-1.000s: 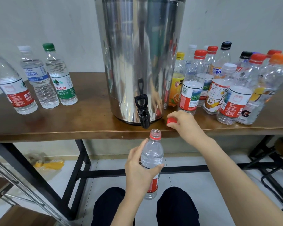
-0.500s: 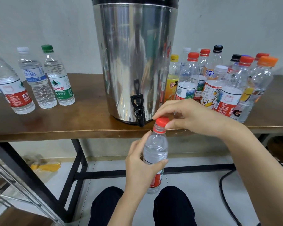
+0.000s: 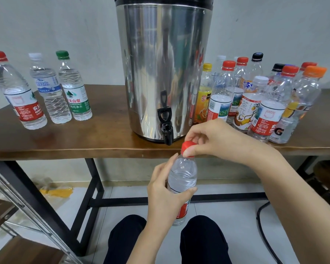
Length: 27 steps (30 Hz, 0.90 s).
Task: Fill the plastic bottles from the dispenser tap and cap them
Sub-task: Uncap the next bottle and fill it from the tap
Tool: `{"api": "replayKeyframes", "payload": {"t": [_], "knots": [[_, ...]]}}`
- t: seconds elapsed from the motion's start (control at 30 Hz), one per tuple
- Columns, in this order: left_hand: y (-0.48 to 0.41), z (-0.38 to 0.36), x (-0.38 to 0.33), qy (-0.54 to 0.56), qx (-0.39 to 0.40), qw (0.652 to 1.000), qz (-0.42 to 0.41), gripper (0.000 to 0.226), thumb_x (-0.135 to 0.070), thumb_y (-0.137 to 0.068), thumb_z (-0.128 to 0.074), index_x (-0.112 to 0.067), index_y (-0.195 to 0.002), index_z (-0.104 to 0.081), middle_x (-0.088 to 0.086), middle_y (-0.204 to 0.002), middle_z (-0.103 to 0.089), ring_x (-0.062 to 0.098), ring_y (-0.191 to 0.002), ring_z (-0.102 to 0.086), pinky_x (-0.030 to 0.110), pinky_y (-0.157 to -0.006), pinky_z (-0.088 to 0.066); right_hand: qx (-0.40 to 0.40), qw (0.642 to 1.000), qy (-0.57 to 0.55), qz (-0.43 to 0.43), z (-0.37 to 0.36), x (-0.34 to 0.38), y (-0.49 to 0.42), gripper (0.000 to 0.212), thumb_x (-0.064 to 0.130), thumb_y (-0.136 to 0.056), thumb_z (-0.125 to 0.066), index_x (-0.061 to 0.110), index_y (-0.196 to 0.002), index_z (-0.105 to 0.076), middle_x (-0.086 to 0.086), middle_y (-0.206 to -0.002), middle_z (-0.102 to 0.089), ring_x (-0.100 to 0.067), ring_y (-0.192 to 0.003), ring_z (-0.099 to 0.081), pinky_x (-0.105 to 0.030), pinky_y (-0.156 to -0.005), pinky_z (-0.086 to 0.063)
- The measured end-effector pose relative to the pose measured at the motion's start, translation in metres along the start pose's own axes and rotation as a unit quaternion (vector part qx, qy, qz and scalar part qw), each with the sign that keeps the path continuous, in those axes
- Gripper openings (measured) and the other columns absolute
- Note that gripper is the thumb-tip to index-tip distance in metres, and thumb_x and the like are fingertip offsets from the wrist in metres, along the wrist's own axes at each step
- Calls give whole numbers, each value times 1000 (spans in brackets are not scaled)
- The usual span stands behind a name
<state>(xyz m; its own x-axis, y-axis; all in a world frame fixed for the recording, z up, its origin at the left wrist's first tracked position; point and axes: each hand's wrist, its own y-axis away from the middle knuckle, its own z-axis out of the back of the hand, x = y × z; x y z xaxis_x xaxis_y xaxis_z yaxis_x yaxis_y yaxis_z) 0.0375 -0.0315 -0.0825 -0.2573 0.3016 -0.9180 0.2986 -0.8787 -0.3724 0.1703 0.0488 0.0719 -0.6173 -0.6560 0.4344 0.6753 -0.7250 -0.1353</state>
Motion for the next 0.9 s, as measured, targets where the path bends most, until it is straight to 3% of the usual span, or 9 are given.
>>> {"api": "replayKeyframes", "payload": {"t": [0.13,0.2,0.27,0.33,0.43,0.57,0.77,0.9], "knots": [[4,-1,4,-11,1,1000,5,87,-28,-59,-88,-72,-121,-47,-21,-117,-56,7,-113,-60,37,-96,-54,-14,997,42,-56,-13,-1,4,74,89,-52,-51,21,-81,-62,5,-72,-64,-12,-66,-59,-38,-66,-55],[5,-1,7,-16,2,1000,7,91,-21,-62,-91,-75,-119,-45,-24,-116,-56,5,-113,-60,36,-96,-54,-3,996,66,-55,-17,-3,6,77,91,-55,-44,26,-89,-62,10,-80,-63,-7,-71,-57,-32,-64,-50],[5,0,9,-15,1,1000,11,91,-17,-63,-91,-70,-123,-48,-24,-115,-56,4,-113,-59,36,-96,-53,9,998,44,-36,-15,-3,7,63,80,-69,-51,31,-108,-64,16,-95,-63,-2,-77,-57,-24,-69,-47],[4,1,10,-10,-1,1000,14,88,-14,-63,-91,-56,-131,-52,-21,-116,-57,4,-114,-59,36,-97,-53,25,1000,17,-1,-12,-4,7,40,50,-88,-63,31,-123,-63,18,-109,-63,-1,-84,-59,-16,-77,-47],[2,3,9,-8,-3,1000,14,87,-14,-63,-91,-45,-135,-54,-16,-119,-57,3,-115,-58,34,-98,-52,28,999,2,31,-12,-2,5,31,22,-89,-71,25,-121,-69,17,-104,-65,4,-89,-59,-5,-80,-40],[2,6,8,-5,-3,1000,11,86,-21,-61,-90,-51,-133,-53,-18,-119,-57,4,-115,-58,36,-97,-53,-7,1000,11,16,-13,3,-1,30,27,-80,-80,25,-110,-74,10,-85,-66,-8,-77,-56,-14,-70,-42],[-5,23,-3,13,-6,1000,-1,83,-27,-58,-86,-66,-123,-51,-21,-120,-58,8,-113,-62,40,-94,-56,-17,999,-5,41,-10,19,-8,33,30,-82,-77,23,-114,-72,15,-93,-62,-5,-82,-59,-14,-69,-49],[-14,55,-20,24,-19,999,-21,82,-23,-58,-87,-65,-120,-55,-19,-121,-61,7,-115,-62,37,-93,-56,-67,993,-12,95,-11,44,-23,29,29,-84,-75,22,-112,-73,13,-93,-64,1,-77,-57,-8,-70,-41]]}}
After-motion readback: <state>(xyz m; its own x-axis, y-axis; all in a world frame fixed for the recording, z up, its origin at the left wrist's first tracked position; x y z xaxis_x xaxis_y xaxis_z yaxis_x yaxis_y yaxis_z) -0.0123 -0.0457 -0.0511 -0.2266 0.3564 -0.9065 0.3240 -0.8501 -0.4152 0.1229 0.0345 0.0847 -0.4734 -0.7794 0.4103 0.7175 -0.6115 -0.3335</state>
